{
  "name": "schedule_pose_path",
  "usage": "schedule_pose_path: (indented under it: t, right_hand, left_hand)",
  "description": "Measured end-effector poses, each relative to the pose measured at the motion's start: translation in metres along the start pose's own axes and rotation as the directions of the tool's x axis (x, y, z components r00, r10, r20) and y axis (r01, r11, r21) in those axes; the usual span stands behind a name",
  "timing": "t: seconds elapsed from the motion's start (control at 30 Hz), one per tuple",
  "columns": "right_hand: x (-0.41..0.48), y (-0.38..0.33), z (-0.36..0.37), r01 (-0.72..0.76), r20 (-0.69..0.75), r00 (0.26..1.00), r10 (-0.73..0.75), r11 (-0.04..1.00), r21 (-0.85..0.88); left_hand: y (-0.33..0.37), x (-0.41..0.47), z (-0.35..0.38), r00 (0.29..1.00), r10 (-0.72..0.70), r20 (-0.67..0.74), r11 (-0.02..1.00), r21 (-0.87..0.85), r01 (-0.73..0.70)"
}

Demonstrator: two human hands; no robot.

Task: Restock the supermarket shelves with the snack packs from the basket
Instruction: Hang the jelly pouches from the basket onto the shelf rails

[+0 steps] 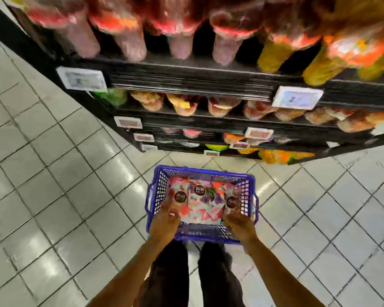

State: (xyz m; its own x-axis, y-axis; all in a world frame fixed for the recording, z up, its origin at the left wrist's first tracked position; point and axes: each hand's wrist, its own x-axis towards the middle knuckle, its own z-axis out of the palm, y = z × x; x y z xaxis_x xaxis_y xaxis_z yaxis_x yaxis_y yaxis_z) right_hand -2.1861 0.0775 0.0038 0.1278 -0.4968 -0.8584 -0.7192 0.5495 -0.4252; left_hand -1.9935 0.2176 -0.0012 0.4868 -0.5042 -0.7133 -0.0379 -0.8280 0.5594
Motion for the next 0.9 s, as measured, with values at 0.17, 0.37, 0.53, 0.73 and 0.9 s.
schedule_pose_path:
  t: [0.17, 0.37, 0.53, 0.73, 0.9]
  right_hand:
    - [0.066, 0.039, 0.043, -0.160, -0.034, 0.986, 0.162, 0.986, 0.050]
    - [0.159, 0.072, 0.076, -0.208, -0.013, 0.978, 0.208, 0.978, -0.017]
    - [0.245, 0.106, 0.099, -0.190, -0.038, 0.981, 0.188, 0.980, -0.054]
    - [0.304, 0.144, 0.110, -0.214, -0.143, 0.972, 0.186, 0.953, -0.214]
    - [0.310, 0.166, 0.097, -0.226, -0.353, 0.925, 0.138, 0.948, -0.223]
  left_hand:
    - [-0.071, 0.052, 0.021, 1.000, -0.004, 0.009, 1.000, 0.028, 0.003]
    - [-0.127, 0.129, 0.060, 0.995, -0.014, -0.096, 0.995, 0.096, 0.023]
    - [-0.167, 0.202, 0.093, 0.996, -0.074, -0.054, 0.927, 0.365, 0.088]
    - [-0.191, 0.242, 0.122, 0.989, -0.093, -0.112, 0.850, 0.509, 0.137]
    - [-0.172, 0.243, 0.131, 0.964, 0.159, -0.213, 0.913, 0.404, -0.061]
